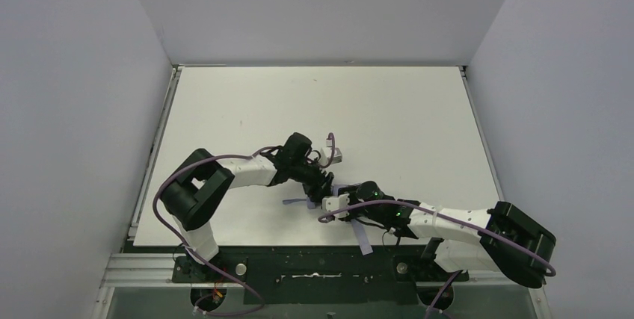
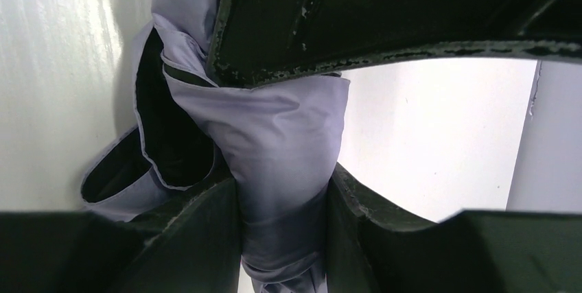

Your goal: Put away the umbrella

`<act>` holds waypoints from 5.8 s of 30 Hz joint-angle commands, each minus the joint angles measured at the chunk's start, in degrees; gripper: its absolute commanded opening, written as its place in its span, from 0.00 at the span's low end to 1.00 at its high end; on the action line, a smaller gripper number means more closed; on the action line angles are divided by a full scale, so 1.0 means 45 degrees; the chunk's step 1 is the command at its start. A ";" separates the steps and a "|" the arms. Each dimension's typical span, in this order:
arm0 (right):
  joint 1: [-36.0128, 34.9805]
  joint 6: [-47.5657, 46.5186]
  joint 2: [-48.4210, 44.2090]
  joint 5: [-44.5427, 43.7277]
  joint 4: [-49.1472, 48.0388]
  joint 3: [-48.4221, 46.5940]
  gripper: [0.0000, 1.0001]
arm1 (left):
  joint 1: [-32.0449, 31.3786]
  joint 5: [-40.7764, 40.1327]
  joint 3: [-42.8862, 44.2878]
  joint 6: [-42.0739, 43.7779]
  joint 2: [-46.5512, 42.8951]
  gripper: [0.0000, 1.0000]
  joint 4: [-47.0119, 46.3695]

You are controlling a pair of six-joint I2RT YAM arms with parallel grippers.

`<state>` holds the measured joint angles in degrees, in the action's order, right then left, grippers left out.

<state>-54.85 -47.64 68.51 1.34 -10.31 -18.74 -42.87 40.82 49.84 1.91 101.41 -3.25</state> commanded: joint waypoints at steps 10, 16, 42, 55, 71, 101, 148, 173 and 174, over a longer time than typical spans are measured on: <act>-0.0088 0.0461 -0.1636 0.0125 0.0887 -0.0876 0.56 | -0.0255 -0.0825 0.0740 0.1845 -0.0280 0.17 0.2181; -0.0116 0.2071 -0.3915 0.0719 0.3769 -0.1929 0.68 | -0.0404 -0.1917 0.0777 0.2396 -0.0626 0.16 0.2829; 0.5007 1.2170 -0.3047 -0.0385 0.9182 -0.8747 0.78 | -0.4255 -1.0833 -0.1804 0.4535 -0.1900 0.14 -0.0579; 0.6366 0.8027 0.1853 0.7628 1.0305 -0.9596 0.83 | -0.6246 -1.4029 -0.2931 0.5940 -0.1324 0.13 -0.2434; 0.5641 0.4253 0.5507 0.9122 1.2094 -0.9870 0.85 | -0.7427 -1.4814 -0.3322 0.5996 -0.0251 0.11 -0.3321; 0.4623 0.3848 0.4945 0.5543 0.9175 -0.7301 0.32 | -0.7334 -1.4806 -0.3914 0.2948 -0.6095 0.59 -0.2357; 0.1396 0.0179 -0.0352 0.2846 0.2972 -0.1889 0.28 | 0.1169 0.0940 -0.0921 -0.2290 -0.2269 0.93 -0.0669; 0.1280 0.0400 -0.0160 0.2361 0.1959 -0.1674 0.30 | -0.0022 0.0463 -0.0777 -0.2395 -0.0371 0.56 -0.0948; 0.1284 0.0516 -0.0197 0.2299 0.1865 -0.1663 0.34 | -0.0009 0.0539 -0.0729 -0.2312 -0.0343 0.53 -0.0784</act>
<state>-48.82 -46.02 67.83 13.65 3.18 -26.63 -42.68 41.82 44.42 -9.82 99.35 -7.57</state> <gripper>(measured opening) 0.407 0.572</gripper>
